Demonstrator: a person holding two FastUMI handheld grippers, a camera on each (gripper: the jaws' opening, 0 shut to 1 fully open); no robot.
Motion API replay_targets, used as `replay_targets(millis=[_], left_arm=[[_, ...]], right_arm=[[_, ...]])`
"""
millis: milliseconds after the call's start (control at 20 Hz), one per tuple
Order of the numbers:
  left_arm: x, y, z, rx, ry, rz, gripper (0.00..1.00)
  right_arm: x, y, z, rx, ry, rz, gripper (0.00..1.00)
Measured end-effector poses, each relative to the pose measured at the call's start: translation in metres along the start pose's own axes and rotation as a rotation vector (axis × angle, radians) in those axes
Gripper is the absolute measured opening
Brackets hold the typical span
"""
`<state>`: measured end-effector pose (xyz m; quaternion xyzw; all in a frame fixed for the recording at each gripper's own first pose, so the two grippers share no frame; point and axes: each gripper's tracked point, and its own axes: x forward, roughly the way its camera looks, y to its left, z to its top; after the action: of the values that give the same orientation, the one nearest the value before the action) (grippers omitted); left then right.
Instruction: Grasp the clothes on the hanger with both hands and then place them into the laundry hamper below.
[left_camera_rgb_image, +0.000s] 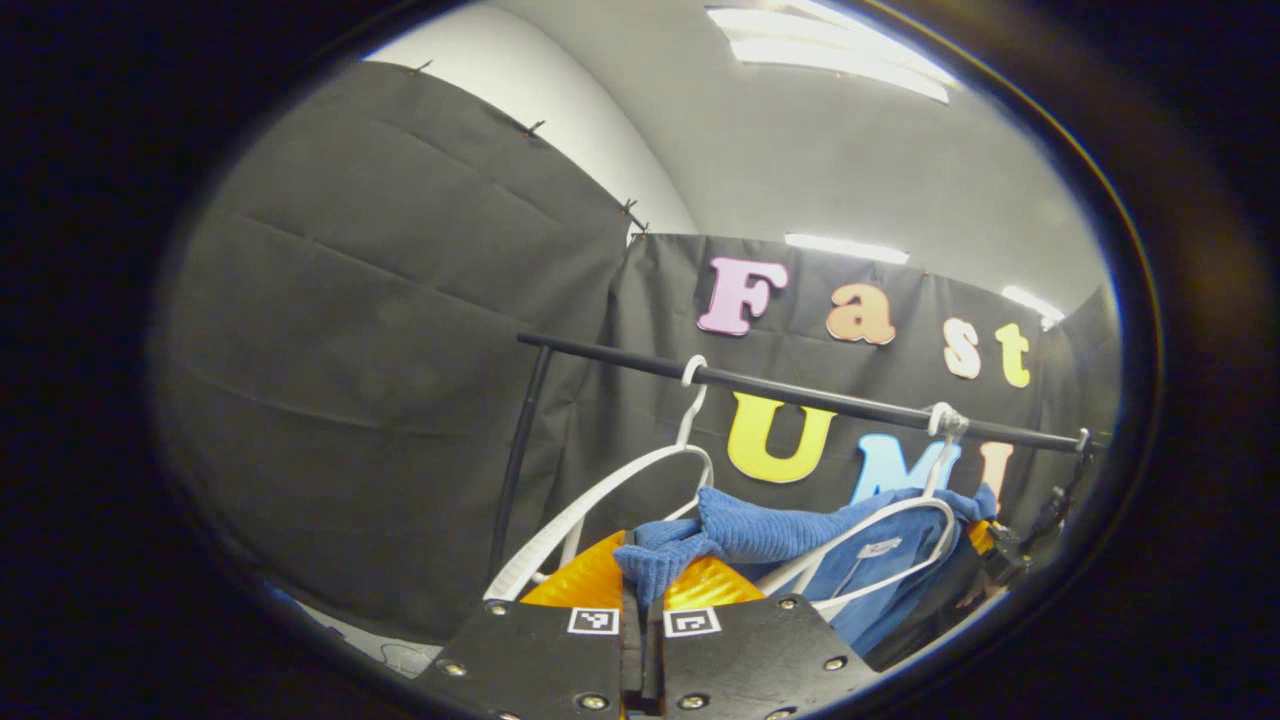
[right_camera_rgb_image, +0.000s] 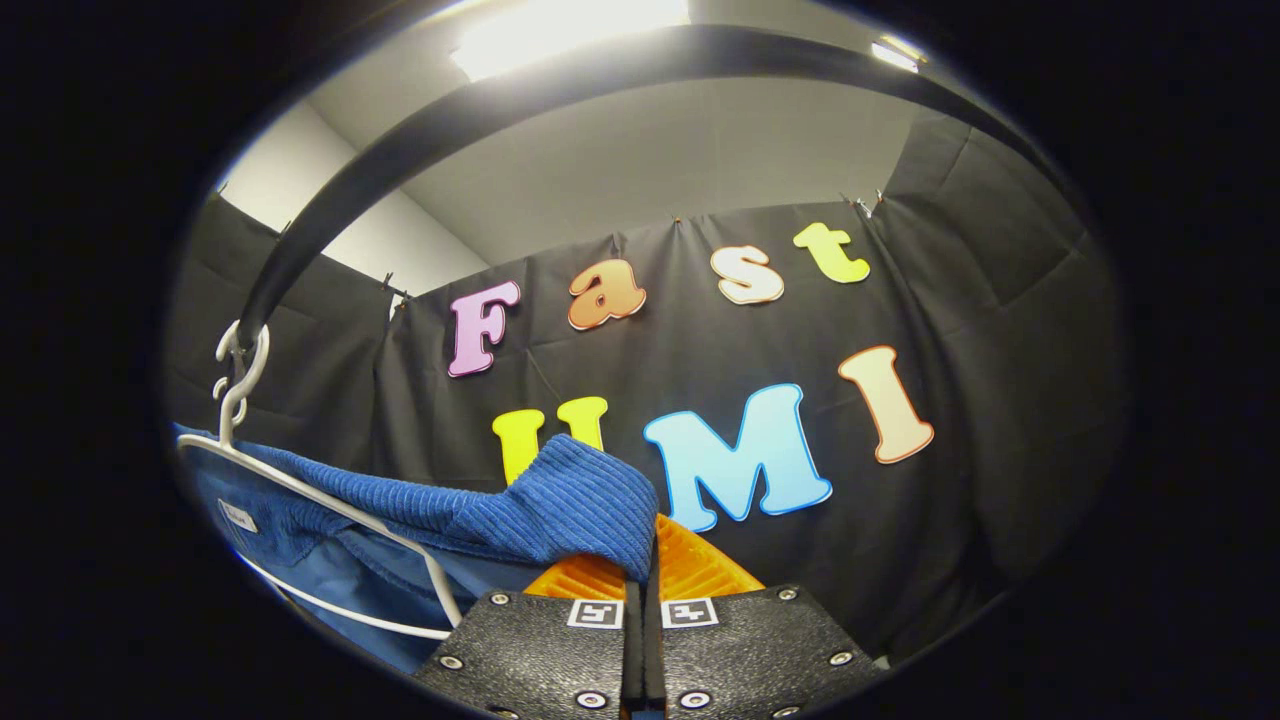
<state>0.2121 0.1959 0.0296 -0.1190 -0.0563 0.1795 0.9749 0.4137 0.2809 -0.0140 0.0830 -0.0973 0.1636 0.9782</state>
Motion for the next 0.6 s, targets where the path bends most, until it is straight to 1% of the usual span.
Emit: replay_targets(millis=[100,250,350,400,450,600], left_arm=[[0.006,0.002,-0.004,-0.002,0.0,-0.02,0.01],[0.019,0.001,-0.012,0.032,0.008,-0.051,0.02],[0.025,0.003,-0.02,0.042,0.017,-0.081,0.02],[0.027,0.005,-0.027,0.031,0.03,-0.092,0.01],[0.029,0.007,-0.036,0.023,0.05,-0.097,0.01],[0.022,0.012,-0.061,0.041,0.082,-0.103,0.01]], right_arm=[[0.002,0.0,0.002,-0.05,-0.033,-0.001,0.0],[0.004,-0.001,0.003,-0.092,-0.062,-0.019,0.0],[0.006,-0.003,-0.008,-0.103,-0.041,-0.024,0.0],[0.006,-0.004,-0.012,-0.112,-0.032,-0.024,0.0],[0.008,-0.004,-0.015,-0.123,-0.027,-0.023,0.0],[0.013,-0.009,-0.024,-0.192,-0.024,-0.03,0.0]])
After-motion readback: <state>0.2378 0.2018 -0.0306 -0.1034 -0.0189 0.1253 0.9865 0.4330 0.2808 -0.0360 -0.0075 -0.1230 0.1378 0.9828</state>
